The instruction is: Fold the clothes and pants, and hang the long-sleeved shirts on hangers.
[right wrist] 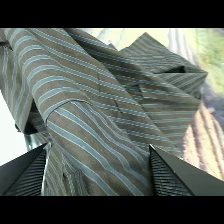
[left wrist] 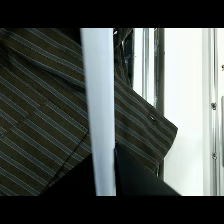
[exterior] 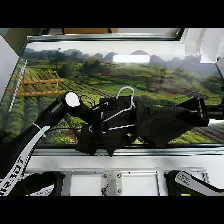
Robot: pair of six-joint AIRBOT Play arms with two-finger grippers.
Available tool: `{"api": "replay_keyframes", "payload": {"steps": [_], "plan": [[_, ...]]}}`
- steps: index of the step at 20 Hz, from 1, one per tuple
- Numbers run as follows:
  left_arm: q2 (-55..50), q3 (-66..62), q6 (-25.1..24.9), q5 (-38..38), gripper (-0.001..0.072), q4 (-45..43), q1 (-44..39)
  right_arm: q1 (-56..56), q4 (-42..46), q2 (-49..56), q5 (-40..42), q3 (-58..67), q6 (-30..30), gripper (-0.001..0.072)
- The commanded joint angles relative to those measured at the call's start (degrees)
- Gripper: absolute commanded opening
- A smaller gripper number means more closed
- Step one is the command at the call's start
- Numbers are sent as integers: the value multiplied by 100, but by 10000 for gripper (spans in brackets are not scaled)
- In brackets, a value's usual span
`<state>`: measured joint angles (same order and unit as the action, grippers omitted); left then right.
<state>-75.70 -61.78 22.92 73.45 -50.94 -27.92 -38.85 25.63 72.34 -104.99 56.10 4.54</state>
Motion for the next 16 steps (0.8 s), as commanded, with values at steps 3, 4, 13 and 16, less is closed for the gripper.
{"api": "replay_keyframes", "payload": {"steps": [3,4,13,16], "plan": [[-2,2,0,-11,15,-2,4,256,-90,216,-2,-79,24,685],[-2,2,0,-11,15,-2,4,334,-83,254,-4,-79,24,684],[0,0,0,-15,15,-2,4,658,-85,376,0,-79,24,685],[0,2,0,-15,15,-2,4,671,-109,376,-2,-79,22,684]]}}
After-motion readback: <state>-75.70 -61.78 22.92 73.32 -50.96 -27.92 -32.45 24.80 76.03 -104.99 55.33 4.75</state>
